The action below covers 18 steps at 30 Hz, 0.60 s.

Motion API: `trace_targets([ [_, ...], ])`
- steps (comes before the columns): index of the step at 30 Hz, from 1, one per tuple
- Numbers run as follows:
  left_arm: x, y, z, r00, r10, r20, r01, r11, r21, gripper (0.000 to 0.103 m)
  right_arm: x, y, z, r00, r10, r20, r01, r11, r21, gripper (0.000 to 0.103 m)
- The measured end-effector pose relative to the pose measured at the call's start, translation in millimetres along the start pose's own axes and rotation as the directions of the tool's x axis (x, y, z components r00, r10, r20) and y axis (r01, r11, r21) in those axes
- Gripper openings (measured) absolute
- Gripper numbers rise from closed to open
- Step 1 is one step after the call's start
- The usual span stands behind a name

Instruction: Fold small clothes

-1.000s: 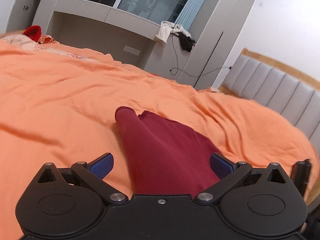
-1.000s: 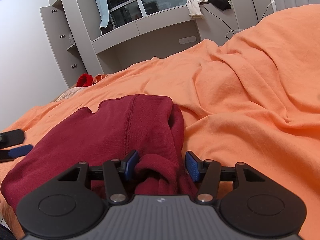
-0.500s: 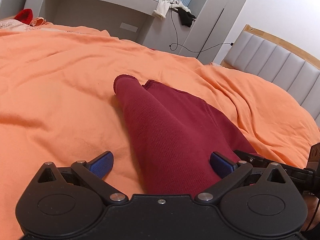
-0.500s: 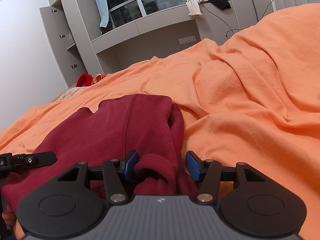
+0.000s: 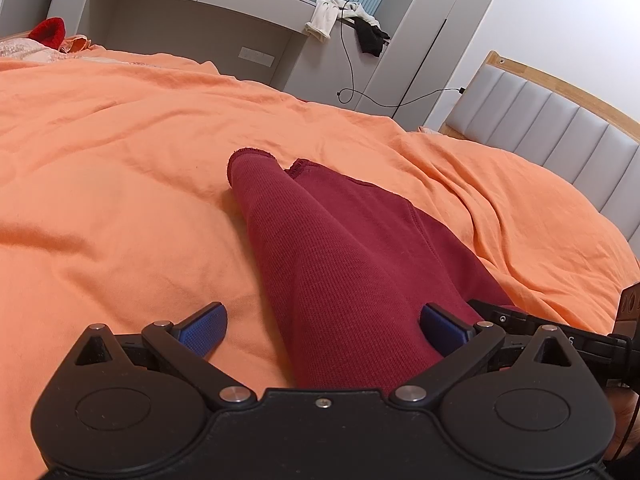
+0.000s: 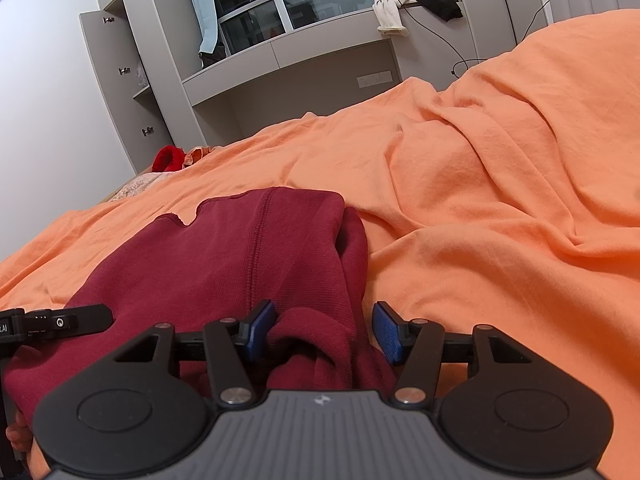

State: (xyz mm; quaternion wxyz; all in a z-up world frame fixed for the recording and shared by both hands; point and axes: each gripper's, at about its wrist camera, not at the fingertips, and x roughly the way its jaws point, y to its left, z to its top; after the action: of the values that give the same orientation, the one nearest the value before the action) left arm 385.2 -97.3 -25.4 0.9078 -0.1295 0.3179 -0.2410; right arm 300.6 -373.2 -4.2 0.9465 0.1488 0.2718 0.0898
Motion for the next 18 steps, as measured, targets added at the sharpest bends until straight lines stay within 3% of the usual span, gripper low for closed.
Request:
trace_targets([
  [18, -1.9, -7.4, -1.6, 0.999, 0.053, -0.006, -0.053, 0.998, 0.015, 0.103, 3.7, -0.9, -1.0, 1.0, -0.001, 0.001, 0.001, 1.0, 0.01, 0.062],
])
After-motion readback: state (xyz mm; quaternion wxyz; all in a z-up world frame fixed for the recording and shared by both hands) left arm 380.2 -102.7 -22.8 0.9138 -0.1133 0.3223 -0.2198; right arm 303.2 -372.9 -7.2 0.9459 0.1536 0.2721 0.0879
